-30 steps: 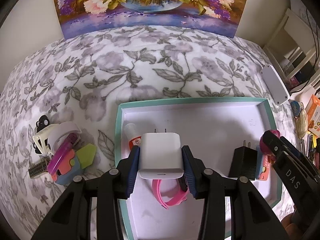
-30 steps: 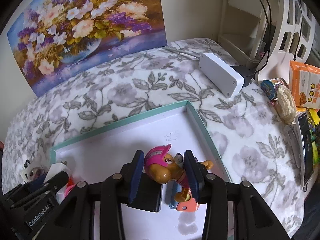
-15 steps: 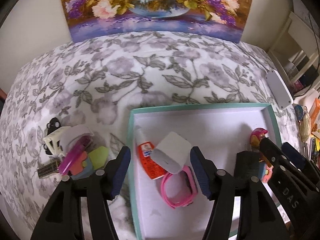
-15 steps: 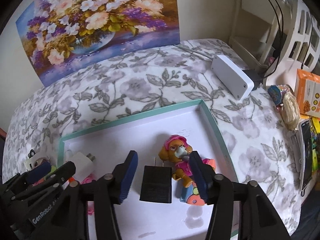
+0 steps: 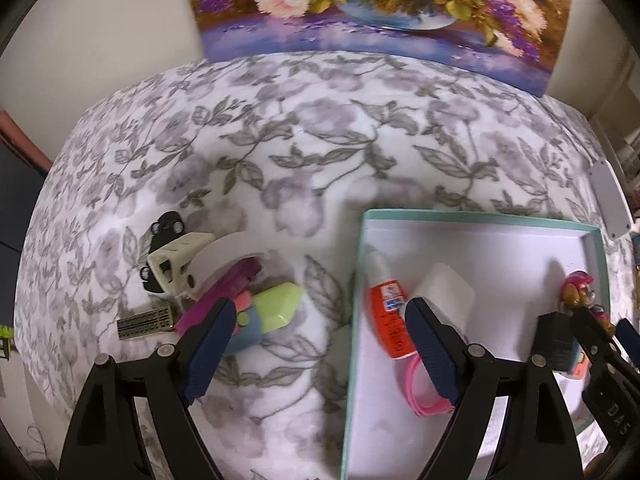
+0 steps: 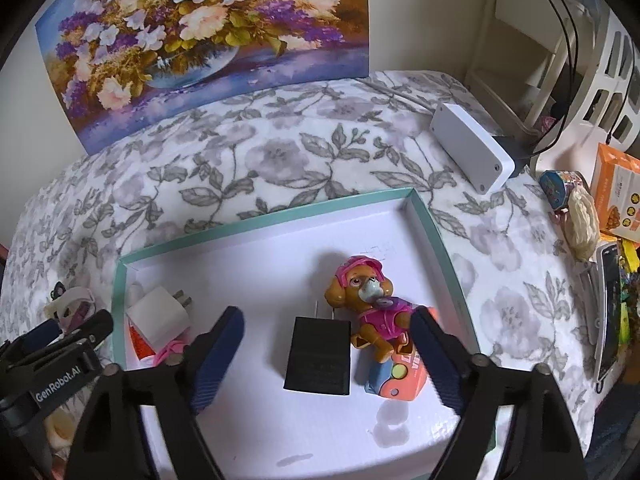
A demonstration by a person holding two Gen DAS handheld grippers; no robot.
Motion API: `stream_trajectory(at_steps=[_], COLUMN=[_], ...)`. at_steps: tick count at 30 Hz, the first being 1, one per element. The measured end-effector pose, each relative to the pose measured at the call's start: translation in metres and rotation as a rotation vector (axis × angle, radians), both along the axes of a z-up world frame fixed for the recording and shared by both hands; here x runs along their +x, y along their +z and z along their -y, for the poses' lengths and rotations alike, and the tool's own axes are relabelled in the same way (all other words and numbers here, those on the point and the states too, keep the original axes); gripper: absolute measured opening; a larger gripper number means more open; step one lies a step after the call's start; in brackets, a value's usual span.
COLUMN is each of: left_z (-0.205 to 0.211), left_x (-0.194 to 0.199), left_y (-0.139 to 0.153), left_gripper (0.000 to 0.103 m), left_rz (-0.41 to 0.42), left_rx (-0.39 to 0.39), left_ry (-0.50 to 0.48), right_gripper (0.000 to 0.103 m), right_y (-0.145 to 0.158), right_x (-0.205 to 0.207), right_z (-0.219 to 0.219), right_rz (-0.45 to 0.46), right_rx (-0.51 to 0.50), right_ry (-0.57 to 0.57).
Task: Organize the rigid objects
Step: 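Open the left gripper releasing the adapter while the right releases the dog figure in the tray, then move both tools from the tray back over the pile of items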
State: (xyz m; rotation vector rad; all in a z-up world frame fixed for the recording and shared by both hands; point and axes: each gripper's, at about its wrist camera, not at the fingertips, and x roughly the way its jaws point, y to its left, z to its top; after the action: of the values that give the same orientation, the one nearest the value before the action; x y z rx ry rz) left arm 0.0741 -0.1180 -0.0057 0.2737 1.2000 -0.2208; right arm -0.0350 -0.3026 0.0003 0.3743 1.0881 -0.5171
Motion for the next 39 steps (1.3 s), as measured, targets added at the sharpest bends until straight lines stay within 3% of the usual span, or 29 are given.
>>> stream_trajectory(at_steps=[2,4,6,19,30,39], left_z=[-0.002,-0.003,-0.004,-0.028,-0.077,-0.118], left_x=[0.001,0.001,0.002,0.014,0.028,0.034], left_y=[0.000,0.000,-0.001,-0.005,0.012,0.025], left_gripper=[0.100,0.100,0.100,0.100,0.100,0.100], left_rz=[0.009,0.017,0.016,-0.008,0.019,0.056], left_rx=[0.010,0.018,0.025,0.023,0.005,0.015], left_ry=[0.012,0.015,0.019,0.087,0.169,0.235], right_gripper=[0.093,0.095,0.103,0.103,0.103,0.103], right_y=[-0.001,-0.002,-0.003,0.001,0.014,0.017], right_x=[0.000,0.000,0.001,0.007,0.038,0.051], right_z=[0.000,0.000,-0.001,-0.016,-0.077,-0.109], right_rz=[-0.005,-0.008,-0.013,-0.010,0.063,0.081], right_rx=[0.002,0.004,0.007,-0.001,0.073,0.084], right_ry=[-0.001,0.002,0.006,0.023,0.161,0.198])
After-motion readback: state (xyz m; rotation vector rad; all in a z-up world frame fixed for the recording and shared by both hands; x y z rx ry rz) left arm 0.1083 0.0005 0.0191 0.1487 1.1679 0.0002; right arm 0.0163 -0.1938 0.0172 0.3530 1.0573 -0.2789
